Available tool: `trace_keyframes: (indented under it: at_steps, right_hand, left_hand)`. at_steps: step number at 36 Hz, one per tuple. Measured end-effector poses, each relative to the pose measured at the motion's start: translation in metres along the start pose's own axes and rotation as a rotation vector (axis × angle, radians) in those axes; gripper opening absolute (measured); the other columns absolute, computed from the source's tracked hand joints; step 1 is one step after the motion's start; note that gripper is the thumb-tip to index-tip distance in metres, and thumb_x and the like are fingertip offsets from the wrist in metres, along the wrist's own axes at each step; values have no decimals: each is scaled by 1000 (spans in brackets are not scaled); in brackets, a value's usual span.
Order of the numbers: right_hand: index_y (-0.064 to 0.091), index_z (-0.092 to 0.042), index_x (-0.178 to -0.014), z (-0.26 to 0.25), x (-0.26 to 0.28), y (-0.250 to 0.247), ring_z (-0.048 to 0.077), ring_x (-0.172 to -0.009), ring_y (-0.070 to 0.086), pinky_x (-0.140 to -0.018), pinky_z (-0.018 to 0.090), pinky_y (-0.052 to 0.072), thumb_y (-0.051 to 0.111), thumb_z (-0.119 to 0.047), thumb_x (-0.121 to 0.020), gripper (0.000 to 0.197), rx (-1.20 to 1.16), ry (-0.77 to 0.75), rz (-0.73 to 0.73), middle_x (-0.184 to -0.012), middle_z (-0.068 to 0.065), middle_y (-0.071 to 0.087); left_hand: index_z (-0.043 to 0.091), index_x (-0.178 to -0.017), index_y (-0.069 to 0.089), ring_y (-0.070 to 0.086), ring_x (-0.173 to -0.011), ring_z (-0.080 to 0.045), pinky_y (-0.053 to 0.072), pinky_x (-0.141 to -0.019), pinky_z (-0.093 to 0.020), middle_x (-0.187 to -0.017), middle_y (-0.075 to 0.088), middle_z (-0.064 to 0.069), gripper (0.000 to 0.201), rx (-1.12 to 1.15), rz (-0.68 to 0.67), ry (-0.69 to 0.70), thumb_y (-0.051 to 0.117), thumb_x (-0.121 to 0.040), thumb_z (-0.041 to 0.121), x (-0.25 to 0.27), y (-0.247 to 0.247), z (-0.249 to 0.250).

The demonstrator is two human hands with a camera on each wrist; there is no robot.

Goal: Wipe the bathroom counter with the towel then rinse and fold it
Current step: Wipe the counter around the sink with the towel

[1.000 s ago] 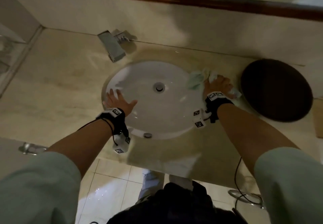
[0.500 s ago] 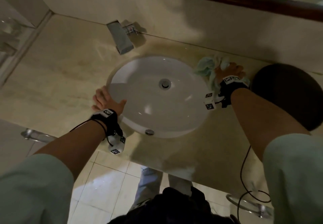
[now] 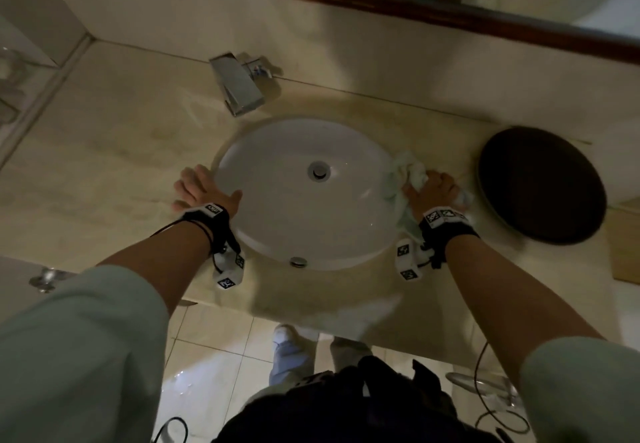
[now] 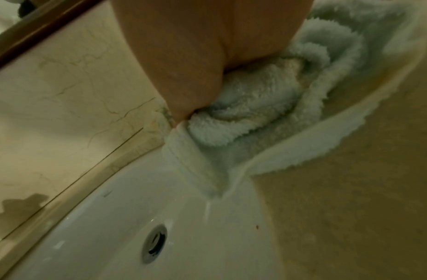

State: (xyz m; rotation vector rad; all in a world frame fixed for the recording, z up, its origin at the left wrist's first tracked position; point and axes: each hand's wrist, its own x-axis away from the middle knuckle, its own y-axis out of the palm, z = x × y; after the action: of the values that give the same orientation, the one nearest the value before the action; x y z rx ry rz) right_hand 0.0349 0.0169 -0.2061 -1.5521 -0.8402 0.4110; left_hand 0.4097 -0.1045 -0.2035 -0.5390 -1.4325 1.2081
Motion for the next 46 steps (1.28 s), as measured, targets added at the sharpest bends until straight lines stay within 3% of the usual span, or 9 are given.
trace_keyframes:
  at_steps: [6,14,21,27,32,38,41,46]
  right_hand:
    - [45,-8,-131,-8,-6,2,38,-118,45,-97,54,36,54,-61,-85,71,-10,40,60,-131,21,45]
    - [31,-18,-141,-15,-44,-16,35,-134,26,-108,59,23,49,-64,-85,75,-67,47,-142,-144,13,28]
    - [33,-14,-140,-25,-69,-18,38,-131,28,-106,56,27,50,-62,-85,75,-56,49,-117,-143,17,30]
    - [36,-13,-138,-37,-94,-18,40,-128,31,-105,56,28,51,-64,-84,76,-83,73,-96,-141,18,32]
    - [34,-12,-138,-50,-113,-21,41,-129,31,-105,56,26,47,-64,-86,75,-87,119,-78,-139,18,32]
    - [28,-6,-143,-70,-134,-16,42,-133,28,-106,66,21,34,-69,-86,84,-102,160,5,-145,23,29]
    - [18,-6,-148,-77,-136,-12,39,-139,20,-107,68,16,36,-68,-89,88,-83,233,10,-153,20,21]
    - [25,-8,-145,-76,-133,-12,37,-135,26,-104,70,18,33,-70,-88,85,-53,248,52,-148,17,27]
  left_hand:
    - [22,-151,-11,-13,-145,-30,2,-117,-52,-158,-18,-5,100,25,-25,-68,50,-85,65,-10,-10,0]
    - [20,-150,-17,-14,-145,-35,1,-116,-57,-157,-20,-10,111,25,-44,-147,45,-77,77,-23,-5,3]
    - [23,-148,-20,-16,-144,-35,2,-115,-58,-156,-24,-8,114,-8,-60,-158,46,-75,80,-27,0,3]
    - [25,-149,-21,-18,-144,-35,-3,-115,-58,-156,-26,-7,108,24,-87,-159,31,-75,85,-32,3,3]
    - [25,-150,-15,-15,-144,-36,-3,-115,-57,-157,-22,-7,91,45,-71,-166,20,-84,78,-42,8,-1]
    - [33,-149,-10,-15,-145,-34,-2,-115,-55,-159,-18,-1,70,105,-17,-179,17,-91,63,-56,21,-11]
    - [34,-148,-12,-16,-145,-33,-3,-115,-55,-158,-18,1,70,108,-3,-195,18,-91,61,-60,25,-12]
    - [33,-148,-12,-17,-145,-32,-3,-116,-55,-158,-20,0,68,114,-2,-198,17,-93,60,-61,25,-10]
